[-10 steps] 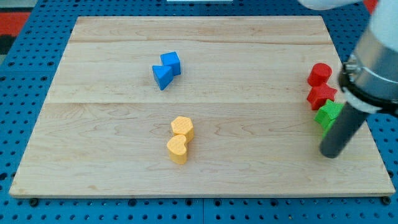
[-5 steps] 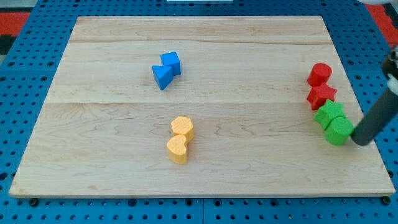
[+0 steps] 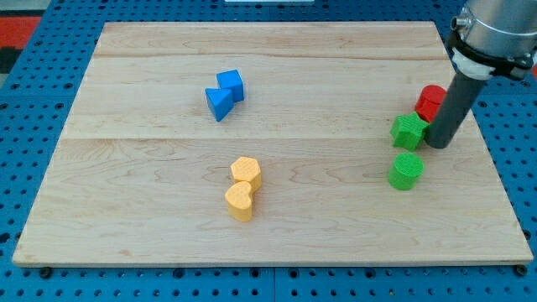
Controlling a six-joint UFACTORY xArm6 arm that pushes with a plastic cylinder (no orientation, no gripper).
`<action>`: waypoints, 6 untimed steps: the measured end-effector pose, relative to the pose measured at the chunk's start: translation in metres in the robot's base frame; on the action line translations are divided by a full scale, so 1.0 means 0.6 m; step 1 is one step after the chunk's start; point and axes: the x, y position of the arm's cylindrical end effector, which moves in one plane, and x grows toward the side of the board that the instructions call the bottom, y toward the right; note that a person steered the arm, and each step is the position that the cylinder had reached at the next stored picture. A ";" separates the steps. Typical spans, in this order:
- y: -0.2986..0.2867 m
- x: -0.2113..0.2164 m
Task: Move the green star towards the top right
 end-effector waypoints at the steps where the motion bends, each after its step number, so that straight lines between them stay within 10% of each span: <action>1: -0.022 0.020; 6: -0.109 -0.031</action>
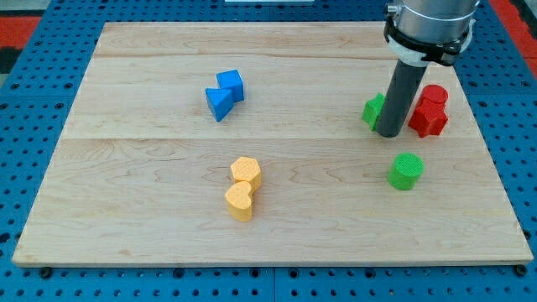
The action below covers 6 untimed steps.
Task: Move the green star towards the top right
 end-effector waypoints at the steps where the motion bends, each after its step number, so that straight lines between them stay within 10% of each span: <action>1: -0.008 -0.002; 6: -0.017 -0.222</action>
